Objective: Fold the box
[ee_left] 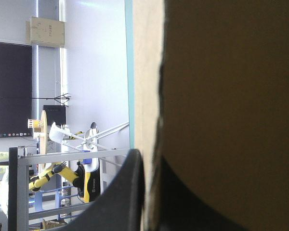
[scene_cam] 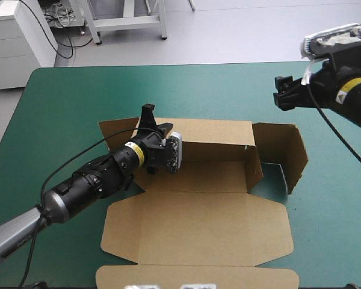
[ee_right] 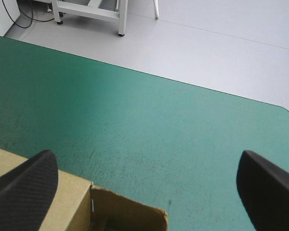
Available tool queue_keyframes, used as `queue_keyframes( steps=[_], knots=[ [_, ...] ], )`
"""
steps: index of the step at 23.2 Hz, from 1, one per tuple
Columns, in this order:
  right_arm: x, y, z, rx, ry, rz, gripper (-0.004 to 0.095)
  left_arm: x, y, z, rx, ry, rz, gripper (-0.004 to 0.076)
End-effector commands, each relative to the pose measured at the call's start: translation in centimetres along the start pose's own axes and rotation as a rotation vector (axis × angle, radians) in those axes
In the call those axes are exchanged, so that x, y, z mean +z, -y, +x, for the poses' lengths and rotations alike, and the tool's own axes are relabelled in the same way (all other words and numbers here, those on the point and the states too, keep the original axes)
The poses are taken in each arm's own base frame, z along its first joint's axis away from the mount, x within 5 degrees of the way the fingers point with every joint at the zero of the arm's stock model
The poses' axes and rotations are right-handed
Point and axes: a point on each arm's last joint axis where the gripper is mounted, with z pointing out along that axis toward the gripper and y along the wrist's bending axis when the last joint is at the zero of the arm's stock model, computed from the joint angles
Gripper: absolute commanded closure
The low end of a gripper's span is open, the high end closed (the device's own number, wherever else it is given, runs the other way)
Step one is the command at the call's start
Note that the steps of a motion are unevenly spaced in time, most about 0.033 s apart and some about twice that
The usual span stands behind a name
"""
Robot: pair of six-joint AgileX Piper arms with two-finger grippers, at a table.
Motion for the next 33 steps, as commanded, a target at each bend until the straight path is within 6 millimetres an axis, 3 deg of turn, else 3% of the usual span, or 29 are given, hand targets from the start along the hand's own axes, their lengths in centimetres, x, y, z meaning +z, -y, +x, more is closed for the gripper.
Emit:
queue_keyframes(
  steps=[1, 3, 7, 9, 11, 16, 19, 25, 33],
  knots=[
    [1.1, 0.7, -2.0, -0.005, 0.076, 0.049, -0.0021, -0.6, -0.7, -0.2, -0.046, 0.005, -0.020, 0.0732],
    [2.9, 1.0, -2.4, -0.006, 0.050, 0.065, -0.0021, -0.6, -0.7, -0.2, -0.046, 0.005, -0.020, 0.0732],
    [8.1, 3.5, -2.5, 0.054, -0.034, 0.052, -0.0017, -0.6, -0.7, -0.2, -0.046, 0.005, -0.020, 0.0732],
    [12.4, 5.8, -1.1, 0.136, -0.148, 0.008, -0.0018, -0.6, -0.7, -0.2, -0.049, 0.006, -0.021, 0.0732],
    [15.1, 6.6, 0.2, 0.172, -0.224, -0.024, -0.0017, -0.6, -0.7, -0.2, -0.049, 0.010, -0.023, 0.0732],
    [22.4, 6.3, 4.3, 0.210, -0.440, -0.090, -0.0018, -0.6, -0.7, -0.3, -0.049, 0.014, -0.025, 0.0732],
    [23.7, 6.1, 5.4, 0.221, -0.487, -0.107, -0.0018, -0.6, -0.7, -0.3, -0.049, 0.014, -0.025, 0.0732],
    [24.2, 5.5, 6.6, 0.248, -0.530, -0.143, -0.0018, -0.6, -0.7, -0.3, -0.049, 0.014, -0.025, 0.0732],
    [22.4, 4.9, 8.9, 0.207, -0.608, -0.160, -0.0018, -0.6, -0.7, -0.2, -0.047, 0.011, -0.024, 0.0732]
  ],
)
